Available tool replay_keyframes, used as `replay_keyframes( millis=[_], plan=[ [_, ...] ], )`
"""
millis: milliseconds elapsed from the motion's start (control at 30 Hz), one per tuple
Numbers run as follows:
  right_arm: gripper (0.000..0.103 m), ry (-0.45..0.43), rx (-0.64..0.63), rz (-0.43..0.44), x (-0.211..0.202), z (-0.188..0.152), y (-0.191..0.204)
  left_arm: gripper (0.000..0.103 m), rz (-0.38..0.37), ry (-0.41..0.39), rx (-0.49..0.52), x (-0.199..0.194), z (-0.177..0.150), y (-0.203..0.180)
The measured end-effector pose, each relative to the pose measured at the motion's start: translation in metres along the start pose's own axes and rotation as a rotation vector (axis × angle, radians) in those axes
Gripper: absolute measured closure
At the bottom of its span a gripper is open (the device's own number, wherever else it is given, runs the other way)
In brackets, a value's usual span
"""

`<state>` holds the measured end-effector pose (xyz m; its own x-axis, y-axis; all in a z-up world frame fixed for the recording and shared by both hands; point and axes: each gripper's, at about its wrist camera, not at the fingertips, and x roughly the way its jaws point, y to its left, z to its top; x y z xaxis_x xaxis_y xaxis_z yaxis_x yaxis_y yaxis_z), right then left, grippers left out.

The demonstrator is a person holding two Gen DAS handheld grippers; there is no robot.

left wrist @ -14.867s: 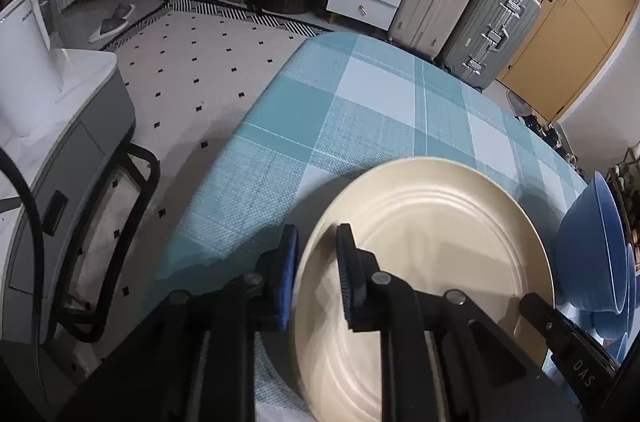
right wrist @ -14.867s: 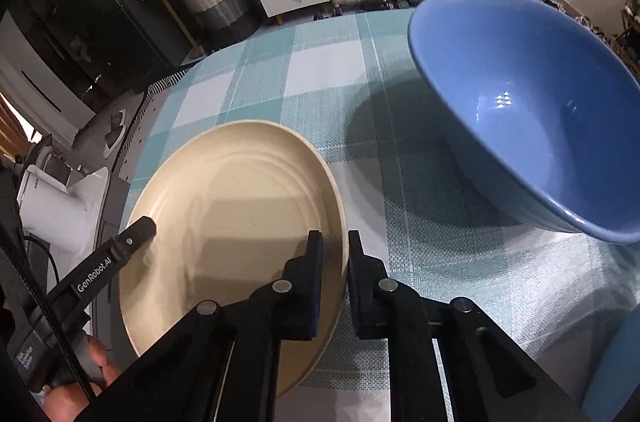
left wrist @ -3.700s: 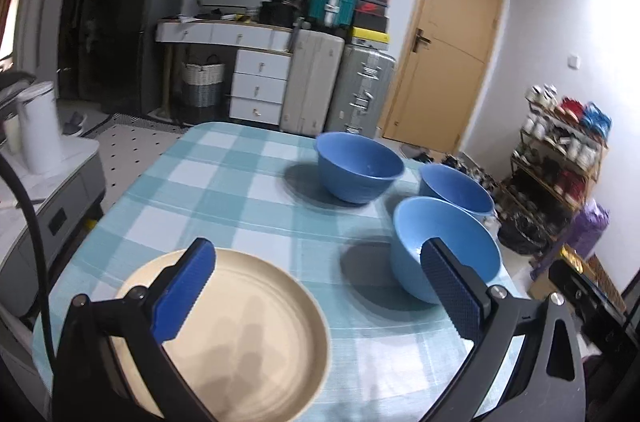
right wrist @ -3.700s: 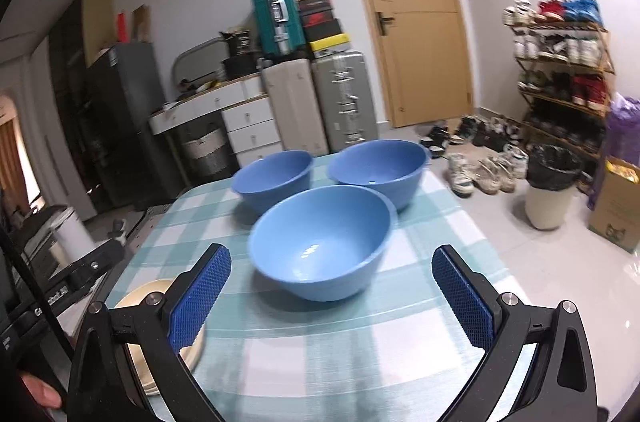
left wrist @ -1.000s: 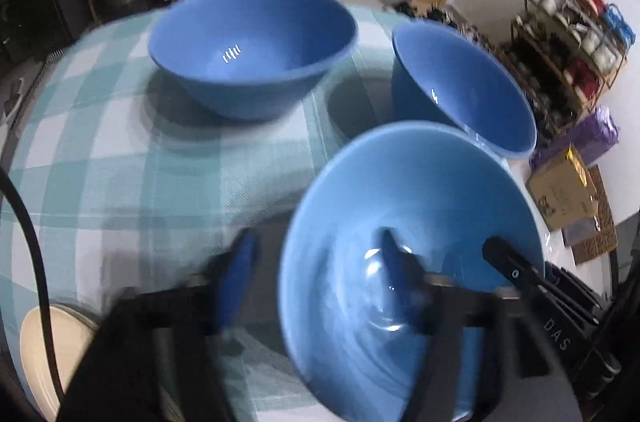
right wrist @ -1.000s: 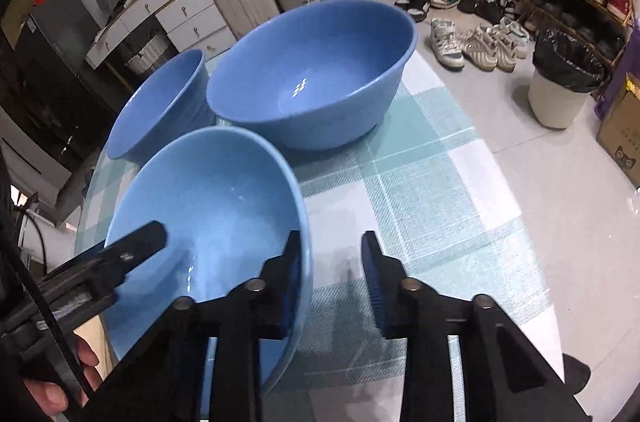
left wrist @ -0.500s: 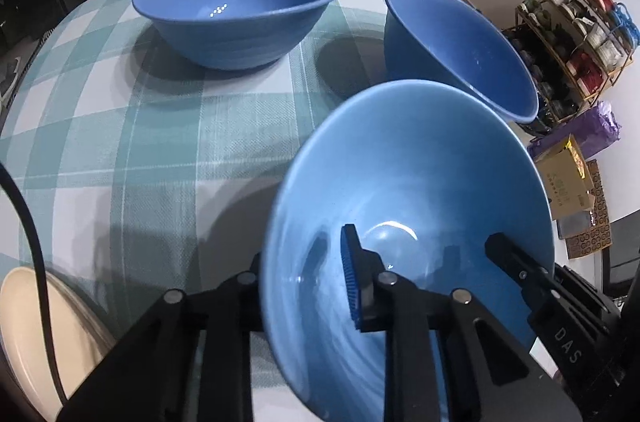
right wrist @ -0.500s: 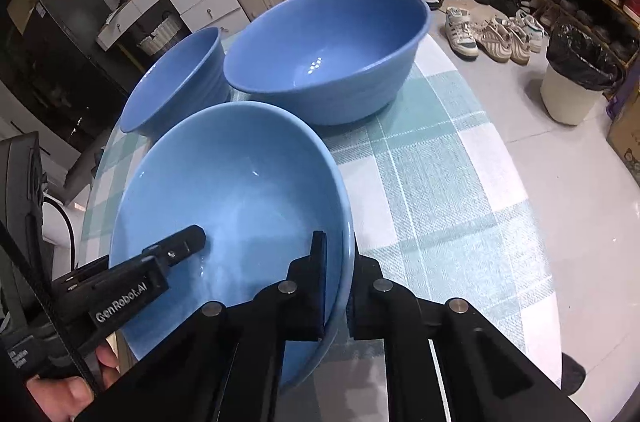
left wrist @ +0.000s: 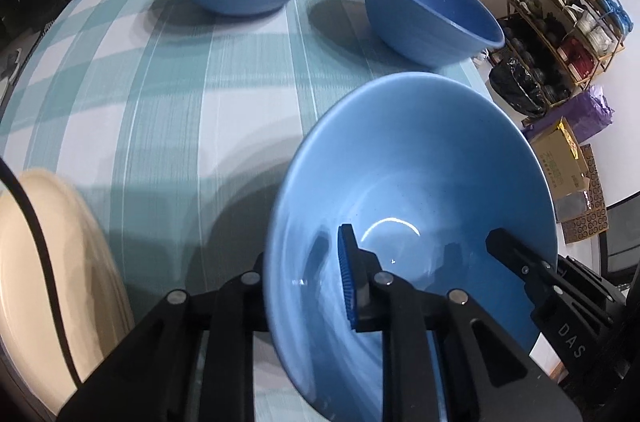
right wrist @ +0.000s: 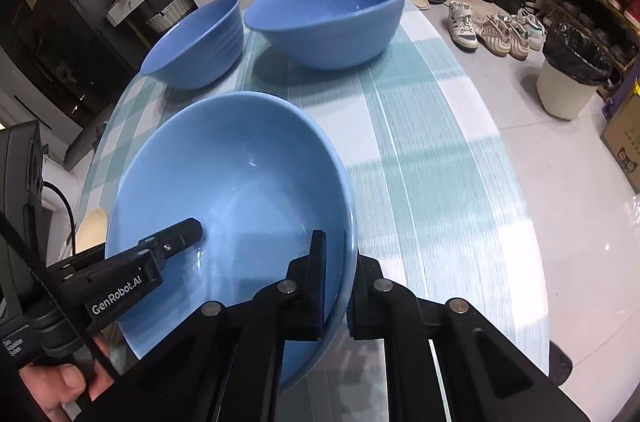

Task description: Organize plates and bowls

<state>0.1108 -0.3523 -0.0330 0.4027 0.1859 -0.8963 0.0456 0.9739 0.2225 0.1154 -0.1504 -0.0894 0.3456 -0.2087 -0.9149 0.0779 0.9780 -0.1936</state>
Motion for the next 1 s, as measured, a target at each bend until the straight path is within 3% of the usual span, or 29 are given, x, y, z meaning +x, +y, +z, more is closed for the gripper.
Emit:
replay_keyframes(
  millis=[267, 600, 700, 767, 833, 1000],
  plan=[
    [0.096, 0.022, 0.011, 0.011, -0.018, -0.036, -0.002, 0.084, 0.006, 0.021, 0.017, -0.008, -0.03, -0.004],
    [0.095, 0.03, 0.027, 0.012, -0.023, -0.044, 0.001, 0.084, 0.016, 0.031, 0.019, -0.004, -0.036, 0.003],
    [0.081, 0.009, 0.014, 0.006, -0.024, -0.045, 0.0, 0.077, 0.039, 0.027, 0.035, -0.004, -0.035, 0.003],
    [0.061, -0.012, 0.01, 0.006, -0.026, -0.046, -0.001, 0.068, 0.048, 0.014, 0.029, -0.006, -0.034, 0.006],
    [0.05, -0.039, 0.013, 0.003, -0.03, -0.046, -0.004, 0.062, 0.038, 0.0, 0.014, -0.008, -0.034, 0.011],
    [0.039, -0.121, -0.027, -0.034, -0.047, -0.045, -0.001, 0.055, 0.017, -0.038, -0.004, -0.019, -0.031, 0.017]
  ],
)
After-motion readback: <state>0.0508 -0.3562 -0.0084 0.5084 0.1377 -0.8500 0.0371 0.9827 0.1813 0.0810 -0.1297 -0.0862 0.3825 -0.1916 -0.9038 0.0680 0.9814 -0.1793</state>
